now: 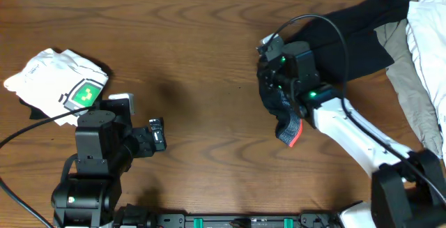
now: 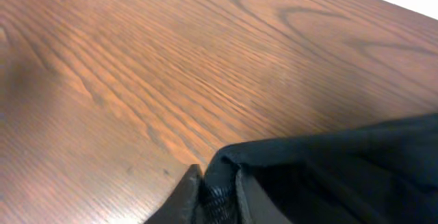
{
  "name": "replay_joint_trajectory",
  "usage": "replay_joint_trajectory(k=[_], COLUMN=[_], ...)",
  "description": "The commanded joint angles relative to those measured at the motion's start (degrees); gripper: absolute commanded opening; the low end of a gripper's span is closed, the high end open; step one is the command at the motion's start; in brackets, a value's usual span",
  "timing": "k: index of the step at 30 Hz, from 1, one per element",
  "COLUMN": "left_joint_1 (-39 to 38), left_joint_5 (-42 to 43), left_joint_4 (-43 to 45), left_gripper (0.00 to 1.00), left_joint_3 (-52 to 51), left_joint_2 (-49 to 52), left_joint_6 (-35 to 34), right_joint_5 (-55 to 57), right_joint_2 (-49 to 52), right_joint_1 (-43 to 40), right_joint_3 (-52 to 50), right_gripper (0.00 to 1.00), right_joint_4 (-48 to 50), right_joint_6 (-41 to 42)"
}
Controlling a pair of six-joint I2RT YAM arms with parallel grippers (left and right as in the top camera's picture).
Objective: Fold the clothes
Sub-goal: 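Pull the black pants out of the pile toward the table center with right gripper, then reach the left gripper to the red waistband and grasp it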
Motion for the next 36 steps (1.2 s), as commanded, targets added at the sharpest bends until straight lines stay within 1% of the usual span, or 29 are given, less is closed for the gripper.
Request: replay_joint_trajectory(k=[1, 3, 6, 7, 9, 11, 12, 14, 16, 20, 23, 24, 26, 28, 29, 30, 31, 33, 36], left_joint_1=[-0.17, -0.17, -0.17, -0.17, -0.17, -0.17, -0.17, -0.17, -0.17, -0.17, -1.2, -2.1, -4.9, -8.46, -10.4, -12.37, -14.25, -17.73, -20.96], left_joint_5=[-0.04, -0.07, -0.07, -0.07, -0.07, -0.04, -0.04, -0.04, 0.31, 8.85, 12.31, 13.09, 13.94, 13.92, 13.9, 13.88, 13.84, 13.73, 11.04], left_joint_4=[0.04, 0.04, 0.07, 0.11, 0.46, 1.18, 1.68, 3.08, 5.18, 11.78, 16.74, 18.67, 23.41, 28.63, 31.1, 33.33, 35.26, 38.38, 39.34], left_gripper=[0.98, 0.98, 0.98, 0.98, 0.98, 0.98, 0.98, 0.98, 0.98, 0.98, 0.98, 0.98, 0.98, 0.98, 0.98, 0.98, 0.98, 0.98, 0.98], left_joint_3=[1.2, 1.2, 1.2, 1.2, 1.2, 1.2, 1.2, 1.2, 1.2, 1.2, 1.2, 1.2, 1.2, 1.27, 1.49, 2.01, 2.89, 5.77, 11.02], left_joint_2=[0.07, 0.07, 0.07, 0.07, 0.15, 0.39, 0.55, 0.87, 1.75, 6.78, 13.29, 15.85, 21.64, 27.23, 29.94, 32.61, 35.32, 41.24, 48.85], left_joint_6=[-0.35, -0.35, -0.35, -0.35, -0.35, -0.35, -0.37, -1.16, -3.32, -4.35, -9.25, -10.91, -14.4, -17.84, -19.28, -20.68, -21.88, -24.39, -28.17], right_joint_5=[0.5, -2.32, -8.74, -9.94, -10.69, -9.53, -9.49, -9.7, -11.02, -11.3, -11.28, -11.28, -11.3, -11.3, -11.32, -11.32, -11.34, -11.34, -11.32], right_joint_2=[2.58, 3.63, 4.66, 4.87, 4.85, 4.63, 4.42, 3.23, 0.94, -7.39, -14.56, -16.55, -20.13, -22.58, -23.65, -24.3, -24.76, -25.0, -24.83], right_joint_1=[1.84, 2.36, 2.91, 2.95, 2.89, 2.12, 1.42, -0.46, -2.45, -7.85, -12.94, -14.56, -17.88, -20.74, -22.32, -23.52, -24.55, -26.16, -27.19], right_joint_3=[0.07, 0.07, 0.07, 0.07, 0.07, 0.07, 0.07, 0.07, 0.07, 0.09, 0.09, 0.09, 0.09, 0.09, 0.09, 0.09, 0.09, 0.07, 0.07], right_gripper=[0.31, 0.35, 0.42, 0.43, 0.45, 0.45, 0.47, 0.56, 0.57, 0.59, 0.59, 0.61, 0.73, 0.81, 0.87, 0.97, 0.99, 0.99, 0.99], right_joint_4=[3.61, 5.97, 8.17, 8.41, 7.96, 6.75, 6.36, 5.75, 5.38, 3.15, -3.43, -6.34, -13.38, -20.2, -24.13, -27.32, -30.23, -35.34, -40.52], right_joint_6=[5.03, 6.78, 6.82, 6.8, 6.75, 6.71, 6.71, 6.75, 6.75, 6.75, 6.75, 6.75, 6.73, 6.75, 6.75, 6.75, 6.78, 6.75, 6.73])
